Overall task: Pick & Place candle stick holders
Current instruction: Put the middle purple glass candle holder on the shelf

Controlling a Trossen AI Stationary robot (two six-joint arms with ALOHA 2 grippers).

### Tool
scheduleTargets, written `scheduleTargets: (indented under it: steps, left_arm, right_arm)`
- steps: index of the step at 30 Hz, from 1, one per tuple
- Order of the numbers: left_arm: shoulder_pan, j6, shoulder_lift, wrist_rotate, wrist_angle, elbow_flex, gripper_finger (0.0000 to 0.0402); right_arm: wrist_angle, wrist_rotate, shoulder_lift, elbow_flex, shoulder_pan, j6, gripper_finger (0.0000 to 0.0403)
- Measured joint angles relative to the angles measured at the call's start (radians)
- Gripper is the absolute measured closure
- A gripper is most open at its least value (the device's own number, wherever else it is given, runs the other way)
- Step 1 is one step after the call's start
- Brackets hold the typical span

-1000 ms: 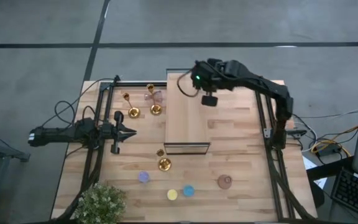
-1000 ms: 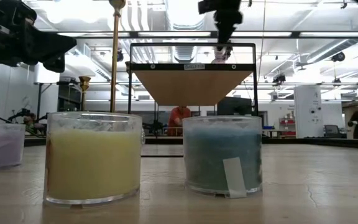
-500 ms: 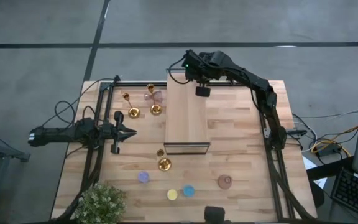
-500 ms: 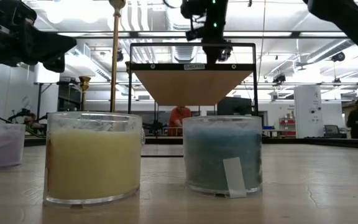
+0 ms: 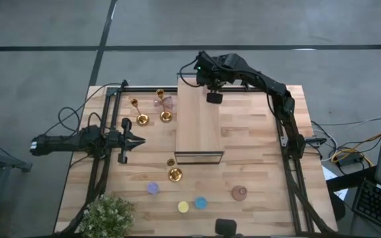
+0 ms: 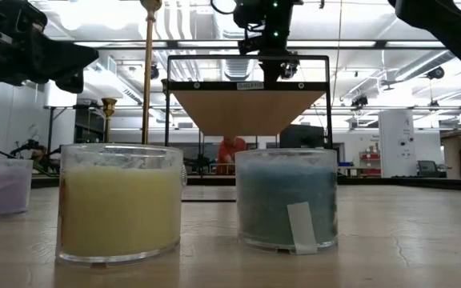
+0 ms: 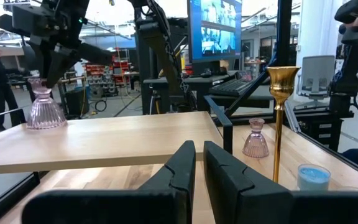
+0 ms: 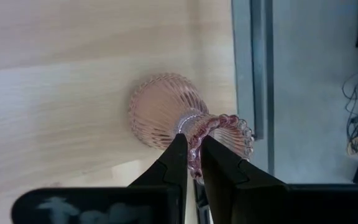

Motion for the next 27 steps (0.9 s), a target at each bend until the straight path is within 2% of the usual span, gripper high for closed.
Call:
scheduleTargets:
  steps: [27]
  left_arm:
    - [0.000,0.000,0.000,0.000,0.000,0.000,0.0364]
  right_arm:
    - [0.039,0.001,0.000,0.000,-0.002,0.004,0.0369]
